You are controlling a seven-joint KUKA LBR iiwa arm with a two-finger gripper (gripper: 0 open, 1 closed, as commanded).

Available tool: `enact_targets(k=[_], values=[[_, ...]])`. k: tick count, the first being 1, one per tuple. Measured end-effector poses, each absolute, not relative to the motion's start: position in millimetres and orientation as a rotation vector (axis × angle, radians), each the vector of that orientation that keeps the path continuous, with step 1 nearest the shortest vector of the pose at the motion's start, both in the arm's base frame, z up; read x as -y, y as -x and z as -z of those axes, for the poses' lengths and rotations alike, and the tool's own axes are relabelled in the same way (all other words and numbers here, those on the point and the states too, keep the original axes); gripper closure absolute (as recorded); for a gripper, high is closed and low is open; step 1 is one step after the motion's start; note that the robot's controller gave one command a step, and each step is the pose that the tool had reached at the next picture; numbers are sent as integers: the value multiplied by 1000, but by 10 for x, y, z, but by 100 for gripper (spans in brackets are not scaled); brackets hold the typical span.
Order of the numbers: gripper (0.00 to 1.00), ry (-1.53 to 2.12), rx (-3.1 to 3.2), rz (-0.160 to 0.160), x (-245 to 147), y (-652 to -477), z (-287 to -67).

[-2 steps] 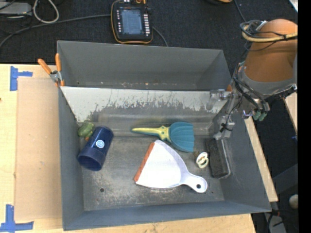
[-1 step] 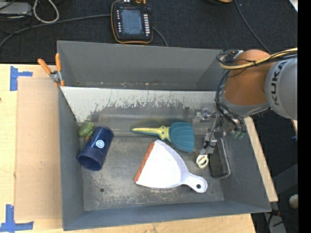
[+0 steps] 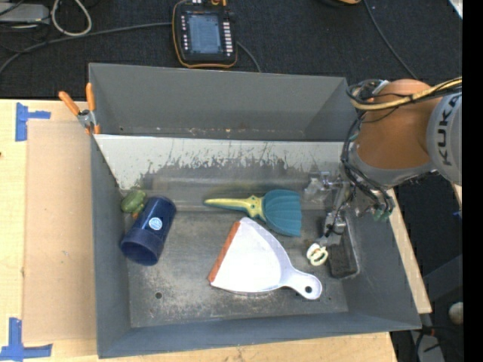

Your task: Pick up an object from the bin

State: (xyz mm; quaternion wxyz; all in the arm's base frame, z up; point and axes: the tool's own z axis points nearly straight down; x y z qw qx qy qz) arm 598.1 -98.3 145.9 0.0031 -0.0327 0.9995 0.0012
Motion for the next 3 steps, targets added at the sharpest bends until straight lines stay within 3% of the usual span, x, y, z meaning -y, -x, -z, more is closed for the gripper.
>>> enact_targets(k=[1,2,3], values=[[0,1,-3140,-12,1002,-6216,-815],[100,-97,-3124,-5,997,-6195,-1095],[100,-96,-3124,-5,996,-6195,-1092]])
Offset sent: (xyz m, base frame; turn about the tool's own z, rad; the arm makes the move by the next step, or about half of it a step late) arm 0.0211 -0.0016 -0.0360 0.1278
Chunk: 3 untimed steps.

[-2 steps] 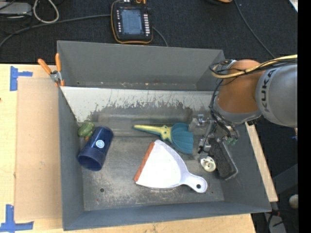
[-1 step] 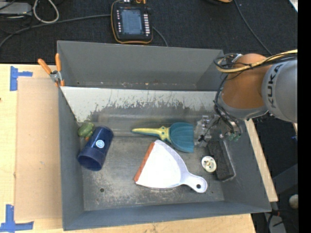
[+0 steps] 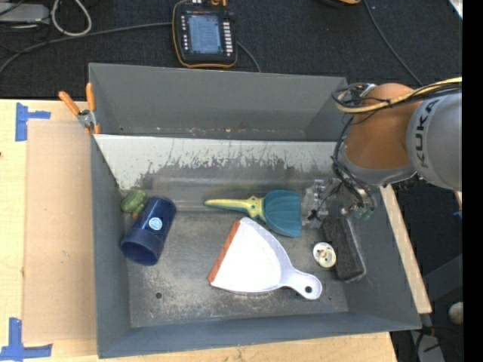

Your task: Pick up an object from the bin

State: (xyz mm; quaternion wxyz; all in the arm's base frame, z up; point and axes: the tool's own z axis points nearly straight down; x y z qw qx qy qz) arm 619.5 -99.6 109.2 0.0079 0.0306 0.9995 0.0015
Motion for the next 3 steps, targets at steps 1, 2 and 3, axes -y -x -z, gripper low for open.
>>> enact_targets(k=[1,2,3], values=[[100,-36,-3123,-4,937,-6224,-709],[100,122,-3116,-3,1402,-5675,-714],[0,-671,-3037,-13,499,-6055,-716]])
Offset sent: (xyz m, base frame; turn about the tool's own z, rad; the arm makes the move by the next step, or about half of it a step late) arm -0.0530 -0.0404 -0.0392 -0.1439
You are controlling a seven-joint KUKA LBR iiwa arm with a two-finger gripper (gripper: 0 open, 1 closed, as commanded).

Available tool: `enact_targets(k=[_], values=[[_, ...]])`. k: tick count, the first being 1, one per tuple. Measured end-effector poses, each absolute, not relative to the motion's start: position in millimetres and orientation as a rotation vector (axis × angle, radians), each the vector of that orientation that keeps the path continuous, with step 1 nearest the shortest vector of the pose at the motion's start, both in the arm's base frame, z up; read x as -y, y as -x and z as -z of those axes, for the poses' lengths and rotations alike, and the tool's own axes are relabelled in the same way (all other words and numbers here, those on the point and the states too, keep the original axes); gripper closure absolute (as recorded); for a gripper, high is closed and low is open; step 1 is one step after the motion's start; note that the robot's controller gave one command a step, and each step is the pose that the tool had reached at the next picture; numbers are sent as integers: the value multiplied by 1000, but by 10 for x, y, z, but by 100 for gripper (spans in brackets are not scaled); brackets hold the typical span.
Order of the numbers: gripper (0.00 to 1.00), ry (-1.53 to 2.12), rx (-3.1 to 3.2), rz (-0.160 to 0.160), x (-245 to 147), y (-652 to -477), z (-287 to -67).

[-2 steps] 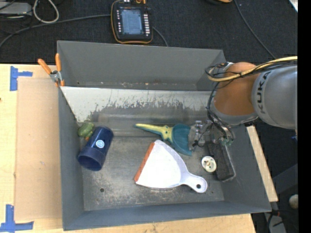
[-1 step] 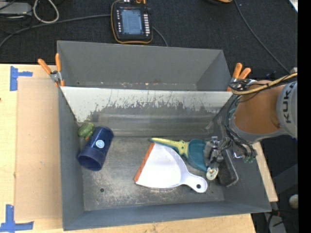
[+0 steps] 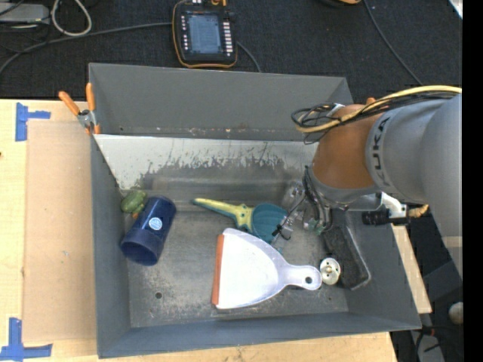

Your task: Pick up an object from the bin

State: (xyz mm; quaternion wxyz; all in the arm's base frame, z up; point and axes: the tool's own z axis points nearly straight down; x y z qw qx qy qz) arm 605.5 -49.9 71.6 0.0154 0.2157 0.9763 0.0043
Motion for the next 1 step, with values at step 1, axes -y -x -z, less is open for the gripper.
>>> enact_targets(k=[1], values=[[0,-670,-3042,-16,396,-6087,-702]])
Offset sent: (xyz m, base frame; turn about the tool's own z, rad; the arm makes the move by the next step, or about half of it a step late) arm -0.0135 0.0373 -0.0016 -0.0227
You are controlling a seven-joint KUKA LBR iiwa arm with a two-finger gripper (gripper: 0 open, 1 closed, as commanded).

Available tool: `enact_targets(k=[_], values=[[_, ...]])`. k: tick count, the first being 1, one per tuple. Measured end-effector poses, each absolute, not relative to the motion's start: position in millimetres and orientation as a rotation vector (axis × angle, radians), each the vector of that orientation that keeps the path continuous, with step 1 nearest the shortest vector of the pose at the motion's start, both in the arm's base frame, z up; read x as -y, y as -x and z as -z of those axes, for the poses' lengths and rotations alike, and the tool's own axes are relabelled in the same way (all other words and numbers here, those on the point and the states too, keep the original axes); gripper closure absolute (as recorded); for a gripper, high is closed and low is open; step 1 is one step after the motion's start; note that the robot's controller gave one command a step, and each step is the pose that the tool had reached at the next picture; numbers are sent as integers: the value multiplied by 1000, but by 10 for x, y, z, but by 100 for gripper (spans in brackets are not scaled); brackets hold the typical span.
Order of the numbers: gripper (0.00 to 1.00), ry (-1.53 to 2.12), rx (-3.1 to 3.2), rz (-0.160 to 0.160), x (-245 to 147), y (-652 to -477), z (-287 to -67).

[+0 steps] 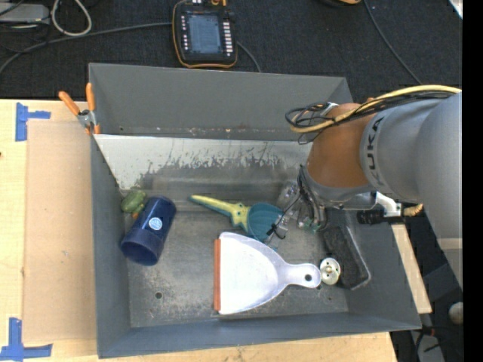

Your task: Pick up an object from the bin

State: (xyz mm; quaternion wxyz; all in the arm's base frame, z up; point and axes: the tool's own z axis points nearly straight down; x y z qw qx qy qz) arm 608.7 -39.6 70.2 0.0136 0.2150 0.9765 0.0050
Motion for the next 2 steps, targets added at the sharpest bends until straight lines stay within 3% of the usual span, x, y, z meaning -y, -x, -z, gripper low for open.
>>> enact_targets(k=[1,2], values=[[0,-631,-3046,-19,120,-5923,-702],[100,-684,-3029,-16,78,-6212,-713]])
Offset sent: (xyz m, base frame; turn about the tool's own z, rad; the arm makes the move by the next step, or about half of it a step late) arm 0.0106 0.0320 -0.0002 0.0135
